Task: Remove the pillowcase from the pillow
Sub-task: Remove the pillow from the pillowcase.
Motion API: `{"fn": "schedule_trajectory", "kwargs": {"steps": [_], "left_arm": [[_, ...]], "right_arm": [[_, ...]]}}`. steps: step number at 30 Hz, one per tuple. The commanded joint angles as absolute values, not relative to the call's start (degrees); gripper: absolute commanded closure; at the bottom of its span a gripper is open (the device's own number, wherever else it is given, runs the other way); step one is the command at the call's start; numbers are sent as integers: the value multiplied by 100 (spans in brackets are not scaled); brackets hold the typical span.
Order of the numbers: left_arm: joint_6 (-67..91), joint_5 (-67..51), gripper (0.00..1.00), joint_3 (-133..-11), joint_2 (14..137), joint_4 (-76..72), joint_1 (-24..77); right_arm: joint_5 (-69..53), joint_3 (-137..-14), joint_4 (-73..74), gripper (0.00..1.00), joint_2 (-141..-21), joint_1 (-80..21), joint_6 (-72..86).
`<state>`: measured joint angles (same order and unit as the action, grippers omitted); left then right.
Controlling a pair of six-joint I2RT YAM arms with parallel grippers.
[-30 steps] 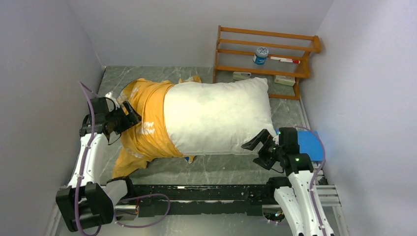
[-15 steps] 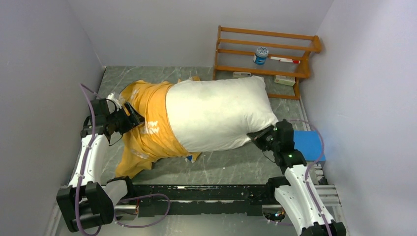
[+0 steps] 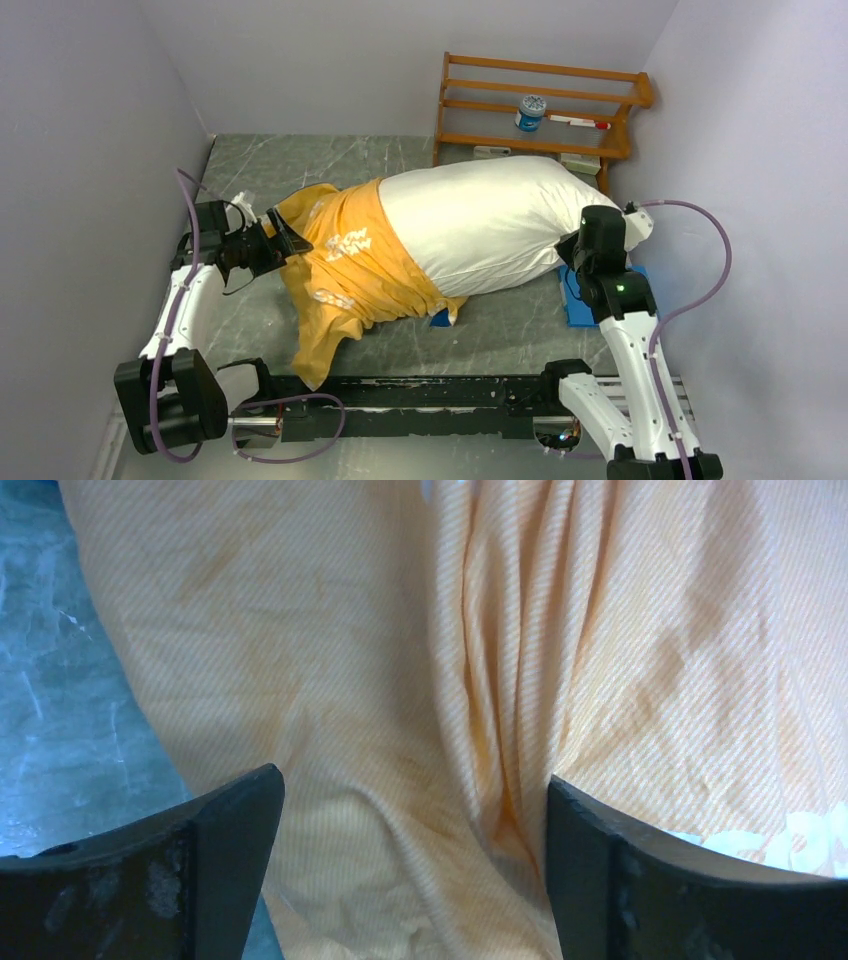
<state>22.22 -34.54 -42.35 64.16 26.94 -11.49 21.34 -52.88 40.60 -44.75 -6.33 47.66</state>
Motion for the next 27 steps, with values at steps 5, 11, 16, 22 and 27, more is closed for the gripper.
{"fn": "schedule_trajectory", "kwargs": {"steps": [5,11,16,22,27], "left_arm": [[1830,-1883,3,-5078,5575,3460,-373],[2181,-1395,3,-4970,4720,3814,528],[2013,-2139,3,-4726,4037,4210,589],[1735,-3662,3,-4543,3424,4508,593],[1251,-4499,3,-4660,3383,5151,591]], "right_arm": [[2027,-5378,3763,100,-4830,-555,4670],[1888,-6116,4007,100,-5672,-554,4410],[1638,-6750,4197,100,-6263,-554,4260],[1511,-7170,4326,100,-6549,-555,4168],[1316,-7389,4377,100,-6814,-562,4097]]}}
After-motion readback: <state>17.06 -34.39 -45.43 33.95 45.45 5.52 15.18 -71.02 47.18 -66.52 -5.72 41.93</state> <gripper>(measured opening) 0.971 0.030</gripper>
